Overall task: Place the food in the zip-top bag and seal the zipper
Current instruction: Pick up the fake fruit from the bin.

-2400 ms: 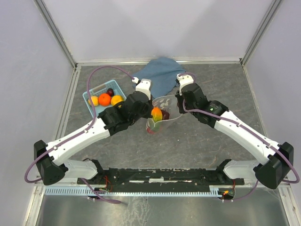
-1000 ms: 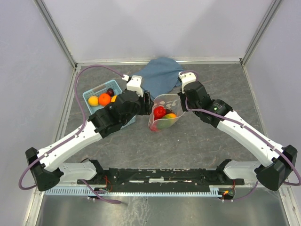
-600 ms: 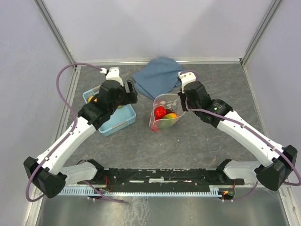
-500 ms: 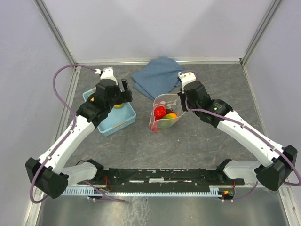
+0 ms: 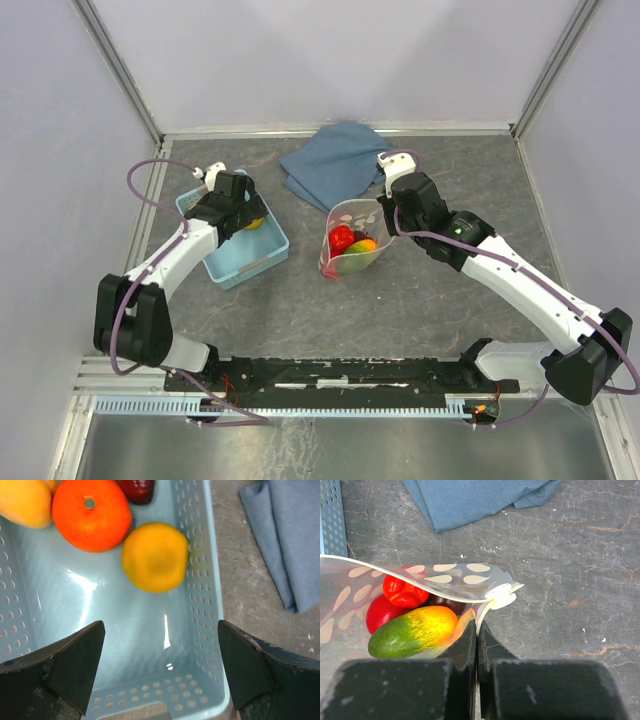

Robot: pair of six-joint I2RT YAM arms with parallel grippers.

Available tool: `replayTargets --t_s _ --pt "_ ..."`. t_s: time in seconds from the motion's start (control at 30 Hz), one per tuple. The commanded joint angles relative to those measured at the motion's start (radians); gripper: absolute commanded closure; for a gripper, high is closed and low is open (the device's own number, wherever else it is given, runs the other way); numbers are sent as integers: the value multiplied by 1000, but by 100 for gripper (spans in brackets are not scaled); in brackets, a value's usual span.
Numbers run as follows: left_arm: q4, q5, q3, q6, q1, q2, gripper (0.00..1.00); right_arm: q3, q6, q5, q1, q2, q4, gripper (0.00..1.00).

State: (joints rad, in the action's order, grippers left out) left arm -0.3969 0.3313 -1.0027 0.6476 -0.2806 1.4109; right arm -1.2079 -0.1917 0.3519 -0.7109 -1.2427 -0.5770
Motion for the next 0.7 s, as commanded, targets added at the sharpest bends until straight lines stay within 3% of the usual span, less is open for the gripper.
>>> replayTargets --t_s 0.0,0.27,0.67 --pt "116 50 -11 93 30 64 1 -6 18 18 5 38 55 98" --pt "197 13 -48 46 93 199 2 5 17 0 4 31 67 98" --pt "215 -87 -131 -6 98 367 3 10 20 0 6 31 68 98"
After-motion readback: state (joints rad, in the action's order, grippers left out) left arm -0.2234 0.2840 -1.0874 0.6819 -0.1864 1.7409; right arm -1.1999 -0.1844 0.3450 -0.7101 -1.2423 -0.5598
